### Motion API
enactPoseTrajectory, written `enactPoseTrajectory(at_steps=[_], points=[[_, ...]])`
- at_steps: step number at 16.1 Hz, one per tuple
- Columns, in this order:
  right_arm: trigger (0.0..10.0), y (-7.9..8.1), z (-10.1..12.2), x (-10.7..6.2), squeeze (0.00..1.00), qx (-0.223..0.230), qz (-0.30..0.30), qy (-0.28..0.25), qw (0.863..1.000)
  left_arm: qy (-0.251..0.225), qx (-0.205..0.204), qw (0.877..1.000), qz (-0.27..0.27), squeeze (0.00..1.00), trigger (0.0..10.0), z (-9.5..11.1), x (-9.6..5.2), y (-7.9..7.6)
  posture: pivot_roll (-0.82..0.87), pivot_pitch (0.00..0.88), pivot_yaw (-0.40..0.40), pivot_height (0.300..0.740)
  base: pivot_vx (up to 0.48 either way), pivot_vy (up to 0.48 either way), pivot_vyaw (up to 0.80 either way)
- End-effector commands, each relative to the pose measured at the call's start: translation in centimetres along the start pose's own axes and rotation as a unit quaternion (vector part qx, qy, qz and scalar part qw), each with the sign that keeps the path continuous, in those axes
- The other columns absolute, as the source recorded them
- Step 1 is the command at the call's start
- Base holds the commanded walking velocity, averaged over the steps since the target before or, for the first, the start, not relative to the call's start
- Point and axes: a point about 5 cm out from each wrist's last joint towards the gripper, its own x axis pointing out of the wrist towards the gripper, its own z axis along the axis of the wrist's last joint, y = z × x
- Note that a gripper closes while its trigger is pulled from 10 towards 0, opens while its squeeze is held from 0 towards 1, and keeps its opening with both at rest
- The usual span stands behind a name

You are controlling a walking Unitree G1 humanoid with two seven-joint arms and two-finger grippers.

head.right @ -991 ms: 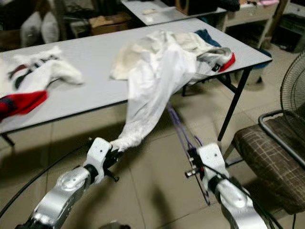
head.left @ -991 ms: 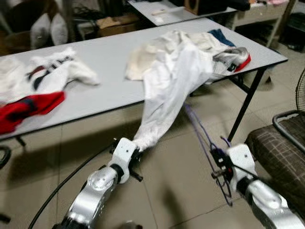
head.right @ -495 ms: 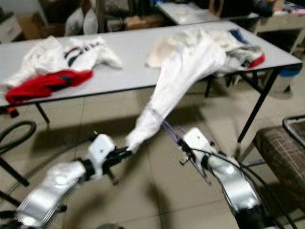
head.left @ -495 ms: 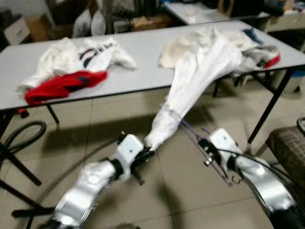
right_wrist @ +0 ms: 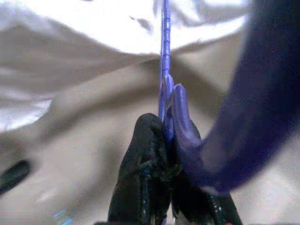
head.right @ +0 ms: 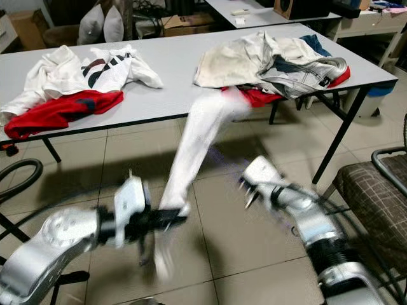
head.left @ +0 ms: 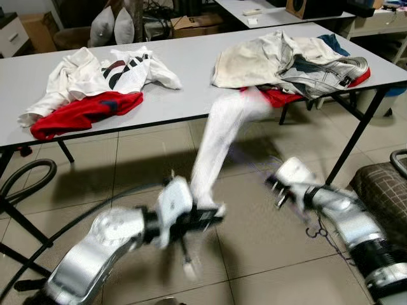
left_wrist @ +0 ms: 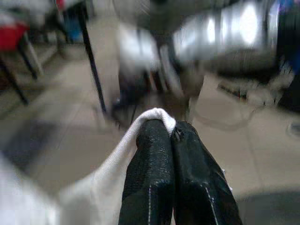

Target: Hang hanger

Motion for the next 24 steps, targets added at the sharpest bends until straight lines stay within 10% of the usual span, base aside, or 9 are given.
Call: enactPoseTrajectory(at_steps=[1,3,6,9,15,24], points=[[10.0,1.6,-1.1,0.2,0.0,-0.002,0.053,0.019,0.998,-0.019,0.001,1.0,0.003,0.0,10.0,1.1,0.0,0.2,0.04,0.01,0.048,0.74,0.0,0.0,0.0],[10.0,3.1,-2.6,0.3,0.0,-0.014,0.088,0.048,0.995,-0.021,-0.003,1.0,0.01,0.0,10.0,1.2,0.4,0.3,0.04,0.01,0.05,0.74,0.0,0.0,0.0],[10.0,2.5,-4.3,-0.8,0.0,-0.001,-0.018,0.06,0.998,0.062,0.011,0.986,0.153,0.0,10.0,-0.9,1.5,3.6,0.05,0.011,0.052,0.74,0.0,0.0,0.0],[10.0,2.8,-4.9,-5.6,0.0,0.026,-0.095,0.027,0.995,0.113,0.022,0.952,0.283,0.0,10.0,-2.2,1.1,7.3,0.03,0.015,0.081,0.74,0.0,0.0,0.0],[10.0,6.6,0.3,-12.3,0.0,0.085,-0.049,-0.157,0.983,0.124,0.033,0.946,0.298,0.0,10.0,-1.5,1.4,8.6,0.0,0.017,0.111,0.74,0.0,0.0,0.0],[10.0,7.0,0.5,-14.3,0.0,0.068,-0.028,-0.097,0.993,0.098,0.073,0.954,0.274,0.0,10.0,0.6,1.7,10.4,-0.02,0.017,0.101,0.74,0.0,0.0,0.0]])
